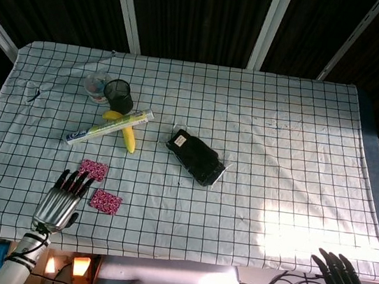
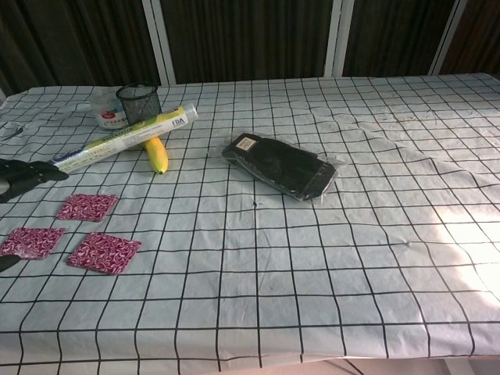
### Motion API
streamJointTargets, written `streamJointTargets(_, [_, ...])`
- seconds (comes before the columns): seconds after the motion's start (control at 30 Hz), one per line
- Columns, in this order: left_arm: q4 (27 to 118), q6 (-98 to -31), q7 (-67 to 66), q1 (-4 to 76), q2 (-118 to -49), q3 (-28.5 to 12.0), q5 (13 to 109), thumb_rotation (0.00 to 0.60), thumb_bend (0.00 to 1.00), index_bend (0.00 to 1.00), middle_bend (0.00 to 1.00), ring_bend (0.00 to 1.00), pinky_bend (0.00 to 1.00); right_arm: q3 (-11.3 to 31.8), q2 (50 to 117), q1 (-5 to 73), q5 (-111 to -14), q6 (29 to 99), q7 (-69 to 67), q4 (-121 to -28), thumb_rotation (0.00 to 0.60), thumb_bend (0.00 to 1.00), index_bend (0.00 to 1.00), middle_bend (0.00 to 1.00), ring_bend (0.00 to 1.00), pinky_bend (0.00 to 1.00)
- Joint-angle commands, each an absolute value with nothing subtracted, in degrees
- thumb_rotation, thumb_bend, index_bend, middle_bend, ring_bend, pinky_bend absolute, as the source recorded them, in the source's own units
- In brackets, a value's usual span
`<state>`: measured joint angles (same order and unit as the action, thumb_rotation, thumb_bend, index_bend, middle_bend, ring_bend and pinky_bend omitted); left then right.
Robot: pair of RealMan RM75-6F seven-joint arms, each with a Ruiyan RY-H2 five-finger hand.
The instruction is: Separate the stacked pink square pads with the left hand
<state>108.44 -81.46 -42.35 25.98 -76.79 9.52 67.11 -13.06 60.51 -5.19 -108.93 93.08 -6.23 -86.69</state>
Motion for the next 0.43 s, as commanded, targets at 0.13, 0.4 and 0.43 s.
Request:
streamJointTargets(0.13, [84.01,-99.37,-4.08,10.1,-75.77,17.65,94.12,0.6,0.3,0.0,0.0,0.0,0.0,-12.69,60.81,-4.98,-107.95,91.9,-5.1,-87.37,0.6,0.2,0.0,0.0,0.0,0.0])
streamJointTargets(0.4, [73.14,-103.9,4.05,6.26,-79.5,13.85,96.26,0.6,0.31,0.0,0.0,0.0,0.0,-12.54,61.09,-4.73,-107.75,91.0,-3.81,-87.96,0.6,0.2,0.0,0.0,0.0,0.0])
streamJointTargets(0.43, [72.87,-104.1,4.4,5.96,-79.56,13.43,96.45,0.6,0.31,0.0,0.0,0.0,0.0,-12.51,61.09,-4.69,-107.62,90.85,-3.74,-87.98,0.6,0.2,0.0,0.0,0.0,0.0])
